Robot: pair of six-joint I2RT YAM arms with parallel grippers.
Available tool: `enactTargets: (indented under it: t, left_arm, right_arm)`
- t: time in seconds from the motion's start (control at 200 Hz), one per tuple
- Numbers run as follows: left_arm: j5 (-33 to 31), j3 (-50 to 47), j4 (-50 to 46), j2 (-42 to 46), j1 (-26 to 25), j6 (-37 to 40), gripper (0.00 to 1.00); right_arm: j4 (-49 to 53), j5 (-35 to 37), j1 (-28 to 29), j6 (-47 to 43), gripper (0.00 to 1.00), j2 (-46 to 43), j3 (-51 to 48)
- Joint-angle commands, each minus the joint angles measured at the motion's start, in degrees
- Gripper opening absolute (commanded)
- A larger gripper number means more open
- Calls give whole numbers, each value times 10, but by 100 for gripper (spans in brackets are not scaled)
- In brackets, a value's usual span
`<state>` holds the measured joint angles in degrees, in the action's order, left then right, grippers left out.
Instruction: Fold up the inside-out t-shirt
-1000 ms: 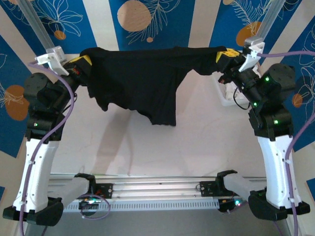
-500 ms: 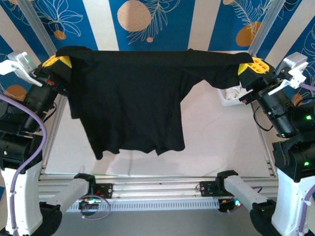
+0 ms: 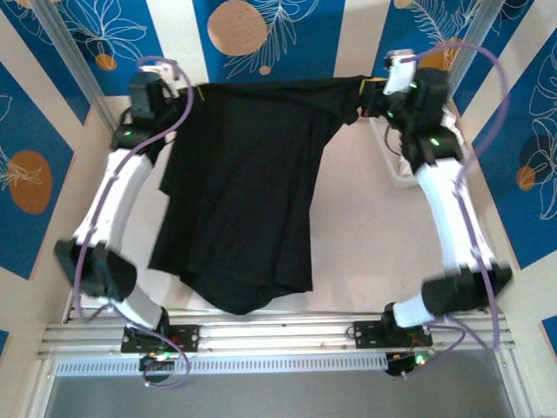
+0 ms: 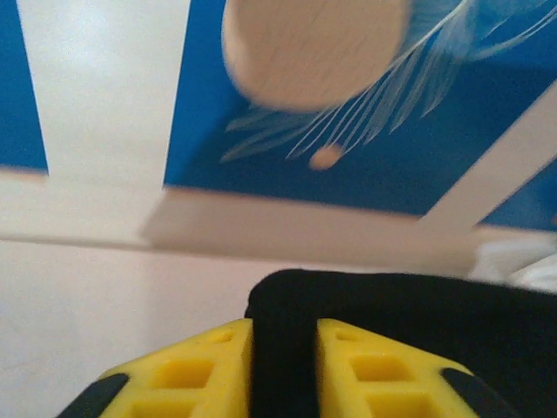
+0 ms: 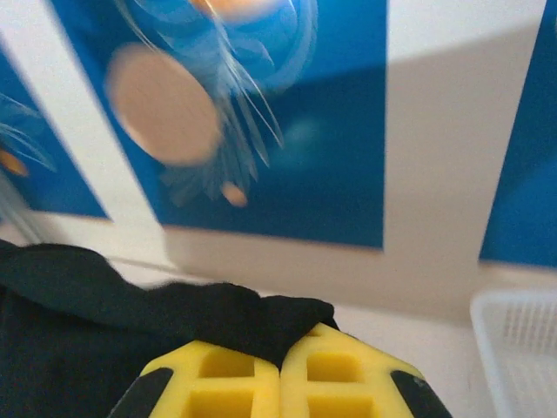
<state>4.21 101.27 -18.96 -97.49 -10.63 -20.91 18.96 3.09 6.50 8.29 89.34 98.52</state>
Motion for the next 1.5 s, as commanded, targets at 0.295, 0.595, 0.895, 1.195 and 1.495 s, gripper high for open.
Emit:
enactTargets:
  t: [0.295, 0.595, 0.895, 1.195, 1.495]
  left_arm:
    - [1, -194, 30, 36, -5, -22, 73]
    - [-18, -511, 30, 242, -5, -37, 81]
    - [0, -577, 27, 297, -9, -60, 82]
    - [-5, -581, 31, 285, -11, -51, 82]
    - [-6, -592, 30, 293, -12, -49, 82]
  right_arm:
    - [110, 64, 41, -33, 55, 114, -46]
    - [187, 105, 318, 40, 60, -34, -367]
    - [184, 82, 380, 179, 53, 2, -452]
    - [138, 23, 365, 195, 40, 23, -468]
    - [117, 6, 359, 197, 14, 30, -471]
